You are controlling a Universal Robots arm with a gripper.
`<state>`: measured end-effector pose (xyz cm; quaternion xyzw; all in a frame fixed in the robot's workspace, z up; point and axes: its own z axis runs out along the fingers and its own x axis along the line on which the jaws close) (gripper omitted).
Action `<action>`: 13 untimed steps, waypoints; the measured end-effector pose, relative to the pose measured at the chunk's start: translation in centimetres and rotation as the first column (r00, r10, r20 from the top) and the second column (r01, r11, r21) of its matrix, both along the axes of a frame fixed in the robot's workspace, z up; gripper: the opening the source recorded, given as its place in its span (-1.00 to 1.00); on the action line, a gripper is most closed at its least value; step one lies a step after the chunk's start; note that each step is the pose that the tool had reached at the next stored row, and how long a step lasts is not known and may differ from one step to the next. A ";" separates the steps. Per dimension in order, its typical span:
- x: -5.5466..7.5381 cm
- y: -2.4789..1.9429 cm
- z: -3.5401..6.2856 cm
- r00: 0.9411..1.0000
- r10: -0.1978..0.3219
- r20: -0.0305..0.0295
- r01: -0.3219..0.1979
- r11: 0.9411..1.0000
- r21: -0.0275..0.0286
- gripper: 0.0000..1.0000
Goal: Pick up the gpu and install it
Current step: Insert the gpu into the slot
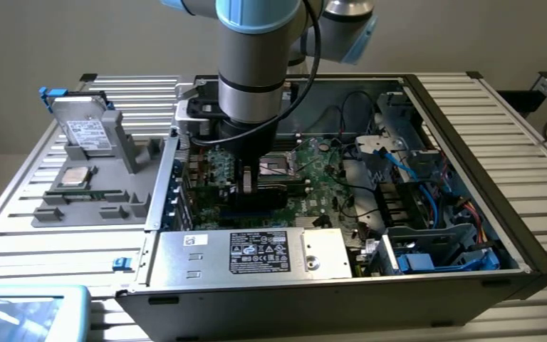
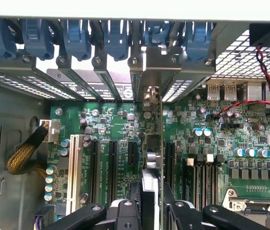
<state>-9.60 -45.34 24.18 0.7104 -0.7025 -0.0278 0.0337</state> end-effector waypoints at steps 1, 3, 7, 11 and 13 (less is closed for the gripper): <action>0.0 0.00 0.00 1.000 0.000 0.000 0.000 1.000 0.000 -0.44; 0.0 0.00 0.00 1.000 0.000 0.000 0.000 1.000 0.000 -0.44; 0.0 -0.02 0.00 1.000 0.000 0.000 0.000 1.000 0.000 -0.44; 0.0 -0.05 0.00 1.000 0.002 0.000 -0.002 1.000 0.000 -0.44; 0.0 -0.05 0.00 1.000 0.003 0.000 -0.003 1.000 0.000 -0.44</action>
